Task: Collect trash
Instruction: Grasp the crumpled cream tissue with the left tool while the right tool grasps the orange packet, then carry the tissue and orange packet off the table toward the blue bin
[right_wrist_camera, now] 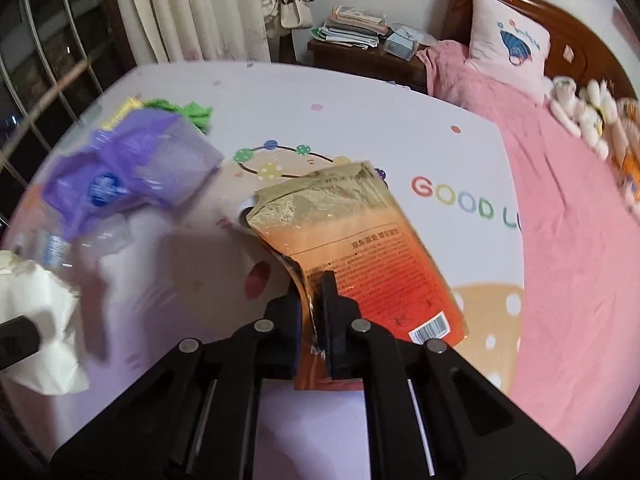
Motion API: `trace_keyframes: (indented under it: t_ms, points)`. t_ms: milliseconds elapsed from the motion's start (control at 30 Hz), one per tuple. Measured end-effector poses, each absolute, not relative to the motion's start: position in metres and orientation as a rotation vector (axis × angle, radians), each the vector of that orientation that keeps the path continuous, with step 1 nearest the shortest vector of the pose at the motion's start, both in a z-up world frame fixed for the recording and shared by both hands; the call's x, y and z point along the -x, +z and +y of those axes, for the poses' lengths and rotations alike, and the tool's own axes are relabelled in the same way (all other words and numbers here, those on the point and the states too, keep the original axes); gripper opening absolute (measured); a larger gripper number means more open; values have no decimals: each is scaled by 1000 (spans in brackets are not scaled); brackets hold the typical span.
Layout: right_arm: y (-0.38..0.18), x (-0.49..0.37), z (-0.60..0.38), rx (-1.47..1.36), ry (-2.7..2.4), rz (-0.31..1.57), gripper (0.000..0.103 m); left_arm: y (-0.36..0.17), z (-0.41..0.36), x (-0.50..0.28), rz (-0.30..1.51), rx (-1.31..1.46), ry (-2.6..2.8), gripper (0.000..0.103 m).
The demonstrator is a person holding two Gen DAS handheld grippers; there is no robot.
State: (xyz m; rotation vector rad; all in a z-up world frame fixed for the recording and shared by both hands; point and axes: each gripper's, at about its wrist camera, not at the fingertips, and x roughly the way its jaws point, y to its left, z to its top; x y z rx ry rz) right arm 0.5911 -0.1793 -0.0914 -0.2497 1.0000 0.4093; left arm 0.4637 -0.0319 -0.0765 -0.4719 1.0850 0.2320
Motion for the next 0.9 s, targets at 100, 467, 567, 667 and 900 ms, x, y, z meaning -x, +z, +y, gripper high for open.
trace_keyframes:
  t_ms: [100, 467, 567, 667, 900]
  points:
    - [-70, -568, -189, 213, 429, 983, 4, -64, -28, -445, 1070, 459, 208, 62]
    - [-2, -426, -200, 58, 465, 967, 0, -29, -11, -350, 1050, 372, 79, 62]
    - [12, -380, -197, 24, 455, 952, 0, -21, -4, -316, 1044, 323, 32, 62]
    - [25, -333, -191, -24, 453, 943, 0, -13, 3, -279, 1028, 287, -10, 62]
    - [39, -219, -164, -76, 464, 942, 0, -8, 27, -181, 999, 214, -91, 62]
